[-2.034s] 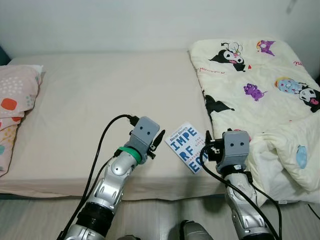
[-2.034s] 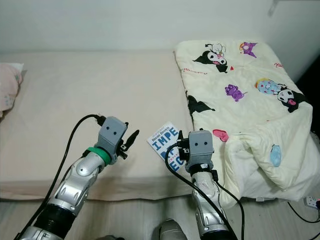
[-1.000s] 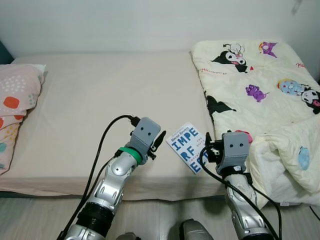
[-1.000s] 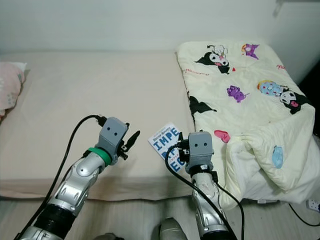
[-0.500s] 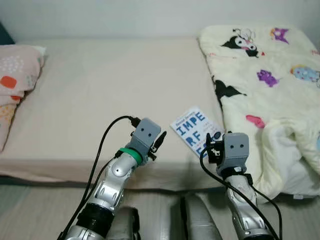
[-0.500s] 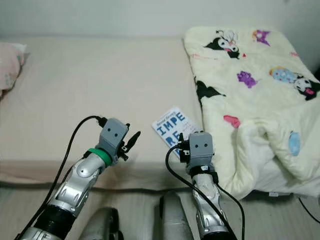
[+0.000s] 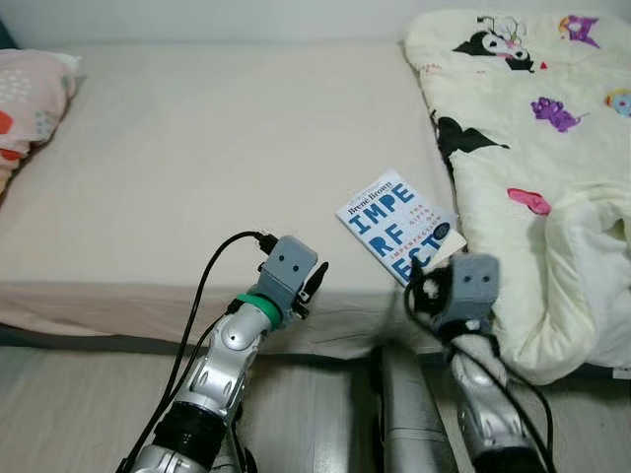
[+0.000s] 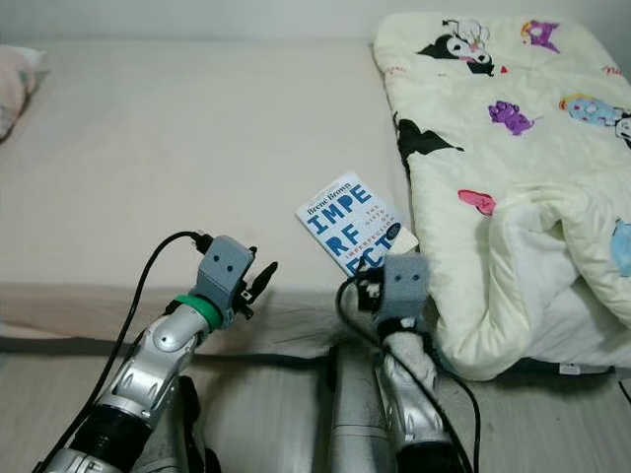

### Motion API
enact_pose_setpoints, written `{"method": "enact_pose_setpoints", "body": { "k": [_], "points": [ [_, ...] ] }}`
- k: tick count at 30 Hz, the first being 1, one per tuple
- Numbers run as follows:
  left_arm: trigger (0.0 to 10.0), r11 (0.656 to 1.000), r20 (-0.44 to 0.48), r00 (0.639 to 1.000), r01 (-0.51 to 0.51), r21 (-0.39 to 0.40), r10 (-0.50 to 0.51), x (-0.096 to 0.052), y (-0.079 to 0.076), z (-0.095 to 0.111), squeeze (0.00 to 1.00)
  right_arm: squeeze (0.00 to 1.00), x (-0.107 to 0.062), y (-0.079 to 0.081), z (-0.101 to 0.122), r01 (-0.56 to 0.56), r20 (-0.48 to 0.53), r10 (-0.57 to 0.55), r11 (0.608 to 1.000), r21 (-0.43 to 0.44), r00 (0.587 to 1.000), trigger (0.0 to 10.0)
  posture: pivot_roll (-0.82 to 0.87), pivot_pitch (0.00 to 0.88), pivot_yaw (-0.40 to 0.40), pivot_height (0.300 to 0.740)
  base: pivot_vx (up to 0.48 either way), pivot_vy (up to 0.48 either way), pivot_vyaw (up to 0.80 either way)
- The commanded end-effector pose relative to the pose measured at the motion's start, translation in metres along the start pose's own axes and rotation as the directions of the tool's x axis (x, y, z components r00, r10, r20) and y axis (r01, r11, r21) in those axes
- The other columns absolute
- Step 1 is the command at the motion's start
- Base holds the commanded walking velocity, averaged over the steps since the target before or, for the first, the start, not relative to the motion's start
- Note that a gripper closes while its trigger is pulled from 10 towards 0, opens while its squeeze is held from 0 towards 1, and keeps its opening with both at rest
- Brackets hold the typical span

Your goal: Clean up the room

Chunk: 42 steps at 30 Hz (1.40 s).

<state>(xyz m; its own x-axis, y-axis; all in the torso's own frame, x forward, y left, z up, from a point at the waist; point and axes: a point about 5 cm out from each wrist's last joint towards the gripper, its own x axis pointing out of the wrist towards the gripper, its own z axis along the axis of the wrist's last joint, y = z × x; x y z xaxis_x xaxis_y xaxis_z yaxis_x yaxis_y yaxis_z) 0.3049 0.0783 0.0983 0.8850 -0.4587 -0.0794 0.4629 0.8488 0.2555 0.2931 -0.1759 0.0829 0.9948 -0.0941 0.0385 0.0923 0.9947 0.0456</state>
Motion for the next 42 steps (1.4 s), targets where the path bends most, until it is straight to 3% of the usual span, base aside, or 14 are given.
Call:
{"method": "enact_pose_setpoints", "body": {
  "k": [1, 2, 3, 5, 7, 10, 13, 23, 28, 34, 39, 40, 41, 42],
  "points": [
    [10.0, 1.0, -0.009, 1.0, 0.003, 0.006, -0.002, 0.0, 0.0, 0.0, 0.0, 0.0, 0.001, -0.003, -0.013, 0.031, -0.091, -0.019, 0.99, 0.137, 0.996, 10.0, -0.11, 0.078, 0.09, 0.53, 0.0, 0.0, 0.0],
    [10.0, 1.0, -0.008, 1.0, 0.002, 0.006, -0.002, 0.0, 0.0, 0.001, 0.0, 0.0, 0.003, -0.003, -0.016, 0.041, -0.114, -0.018, 0.979, 0.201, 0.993, 10.0, -0.11, 0.078, 0.09, 0.53, 0.0, 0.0, 0.0],
    [10.0, 1.0, -0.008, 1.0, 0.002, 0.006, -0.002, 0.0, 0.0, 0.001, 0.0, 0.0, 0.003, -0.003, -0.016, 0.041, -0.114, -0.018, 0.979, 0.201, 0.993, 10.0, -0.11, 0.078, 0.09, 0.53, 0.0, 0.0, 0.0],
    [10.0, 1.0, -0.005, 1.0, 0.001, 0.007, -0.001, 0.001, 0.0, 0.002, 0.0, 0.0, 0.003, 0.0, -0.02, 0.05, -0.141, -0.004, 0.946, 0.321, 0.99, 10.0, -0.1, 0.086, 0.084, 0.53, 0.0, 0.0, 0.0],
    [10.0, 1.0, -0.005, 1.0, 0.001, 0.007, -0.001, 0.001, 0.0, 0.002, 0.0, 0.0, 0.003, 0.0, -0.02, 0.05, -0.141, -0.004, 0.946, 0.321, 0.99, 10.0, -0.1, 0.086, 0.084, 0.53, 0.0, 0.0, 0.0],
    [10.0, 1.0, -0.001, 1.0, 0.001, 0.007, -0.001, 0.002, -0.001, 0.003, 0.0, 0.0, -0.004, 0.004, -0.025, 0.072, -0.162, 0.005, 0.883, 0.464, 0.987, 10.0, -0.1, 0.092, 0.085, 0.53, 0.0, 0.0, 0.0],
    [10.0, 1.0, -0.002, 1.0, 0.003, 0.007, -0.003, 0.002, -0.001, 0.003, 0.0, 0.0, -0.008, 0.002, -0.031, 0.093, -0.188, 0.007, 0.85, 0.518, 0.982, 10.0, -0.1, 0.098, 0.089, 0.53, 0.0, 0.0, 0.0],
    [10.0, 1.0, -0.005, 1.0, 0.009, 0.009, -0.009, 0.001, -0.001, 0.004, 0.0, 0.0, -0.011, -0.018, -0.047, 0.21, -0.268, -0.046, 0.75, 0.627, 0.962, 10.0, -0.09, 0.104, 0.089, 0.53, 0.0, 0.0, 0.0],
    [10.0, 1.0, -0.005, 1.0, 0.009, 0.01, -0.009, 0.001, -0.002, 0.004, 0.0, 0.0, -0.011, -0.023, -0.048, 0.215, -0.271, -0.045, 0.738, 0.639, 0.962, 10.0, -0.09, 0.103, 0.092, 0.53, 0.0, 0.0, 0.0],
    [10.0, 1.0, -0.006, 1.0, 0.01, 0.015, -0.01, 0.001, 0.0, 0.005, 0.0, 0.0, -0.002, -0.023, -0.042, 0.094, -0.208, 0.064, 0.738, 0.668, 0.976, 10.0, -0.08, 0.104, 0.101, 0.53, 0.0, 0.0, 0.0],
    [10.0, 1.0, -0.005, 1.0, 0.008, 0.02, -0.008, 0.001, 0.001, 0.006, 0.0, 0.0, 0.008, -0.015, -0.038, 0.011, -0.164, 0.152, 0.7, 0.714, 0.975, 10.0, -0.06, 0.109, 0.102, 0.53, 0.0, 0.0, 0.0],
    [10.0, 1.0, -0.006, 1.0, 0.006, 0.021, -0.006, -0.001, 0.001, 0.006, 0.0, 0.0, 0.013, -0.013, -0.038, -0.001, -0.154, 0.175, 0.662, 0.749, 0.972, 9.6, -0.05, 0.111, 0.103, 0.53, 0.0, 0.0, 0.0],
    [10.0, 1.0, -0.006, 1.0, 0.006, 0.021, -0.006, -0.001, 0.001, 0.006, 0.0, 0.0, 0.013, -0.013, -0.038, -0.001, -0.154, 0.175, 0.662, 0.749, 0.972, 9.6, -0.05, 0.111, 0.103, 0.53, 0.0, 0.0, 0.0],
    [10.0, 1.0, -0.006, 1.0, 0.006, 0.023, -0.006, -0.001, 0.001, 0.006, 0.0, 0.0, 0.015, -0.012, -0.038, -0.005, -0.15, 0.178, 0.659, 0.752, 0.972, 5.6, -0.05, 0.109, 0.106, 0.53, 0.0, 0.0, 0.0]
  ]
}}
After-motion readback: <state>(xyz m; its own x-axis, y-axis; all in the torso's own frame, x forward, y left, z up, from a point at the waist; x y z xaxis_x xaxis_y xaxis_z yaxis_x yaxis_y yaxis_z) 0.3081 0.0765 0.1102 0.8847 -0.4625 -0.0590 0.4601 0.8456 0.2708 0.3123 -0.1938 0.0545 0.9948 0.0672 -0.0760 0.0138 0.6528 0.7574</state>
